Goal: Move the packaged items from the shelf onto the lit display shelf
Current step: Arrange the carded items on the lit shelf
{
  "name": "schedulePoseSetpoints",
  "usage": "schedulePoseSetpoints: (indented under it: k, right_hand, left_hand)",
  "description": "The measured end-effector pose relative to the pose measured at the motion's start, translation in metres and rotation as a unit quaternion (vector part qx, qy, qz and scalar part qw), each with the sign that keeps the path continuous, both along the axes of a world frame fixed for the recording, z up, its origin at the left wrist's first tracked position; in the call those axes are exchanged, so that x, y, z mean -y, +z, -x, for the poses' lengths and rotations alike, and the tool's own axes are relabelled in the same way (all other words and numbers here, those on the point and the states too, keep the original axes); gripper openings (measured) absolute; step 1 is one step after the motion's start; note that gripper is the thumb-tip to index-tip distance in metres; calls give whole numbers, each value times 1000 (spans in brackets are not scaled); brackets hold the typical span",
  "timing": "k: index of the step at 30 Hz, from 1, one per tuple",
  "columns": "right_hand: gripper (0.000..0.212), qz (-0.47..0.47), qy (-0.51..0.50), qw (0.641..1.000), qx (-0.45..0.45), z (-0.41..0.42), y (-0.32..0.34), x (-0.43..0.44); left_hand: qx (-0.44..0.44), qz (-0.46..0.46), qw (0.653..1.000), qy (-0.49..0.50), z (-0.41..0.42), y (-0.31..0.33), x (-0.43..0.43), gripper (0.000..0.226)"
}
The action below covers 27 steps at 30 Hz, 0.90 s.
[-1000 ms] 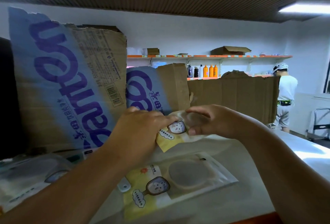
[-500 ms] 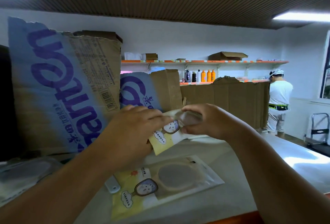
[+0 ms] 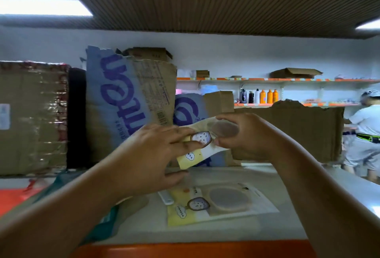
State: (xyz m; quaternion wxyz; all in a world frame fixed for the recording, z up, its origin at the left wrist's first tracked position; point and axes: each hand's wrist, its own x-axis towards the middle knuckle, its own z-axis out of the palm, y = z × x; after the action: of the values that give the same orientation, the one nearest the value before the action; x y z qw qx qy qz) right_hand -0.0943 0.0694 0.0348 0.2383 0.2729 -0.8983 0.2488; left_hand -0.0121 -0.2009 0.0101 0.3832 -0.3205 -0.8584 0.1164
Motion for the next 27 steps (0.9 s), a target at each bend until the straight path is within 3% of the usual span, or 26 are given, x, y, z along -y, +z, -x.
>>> schedulePoseSetpoints:
  k: [7,10,18,23,25,27]
  right_hand:
    - [71,-18,57,998,10,-49,29,96]
    - [88,-29,74,997,-10,-71,33,164]
    - [69,-45,195,980,-22,-149,29,364]
    - [69,-41,260,964,-35,-200,19,479]
    - [80,-36,289,956,-34,-220,14,520]
    - [75,-40,314,948,-30,-237,9,554]
  left_hand:
    - [-50,-17,998,44,-52,12,86,62]
    - [-59,-27,995,74,-86,16,140,53]
    - [-63,-65,975,201,-212,16,297,59]
    - [-75,-97,952,280,-296,4,383,56]
    - [-71,-108,942,311,-323,-2,413,60]
    - [-59,-116,935,330,-346,-9,439,63]
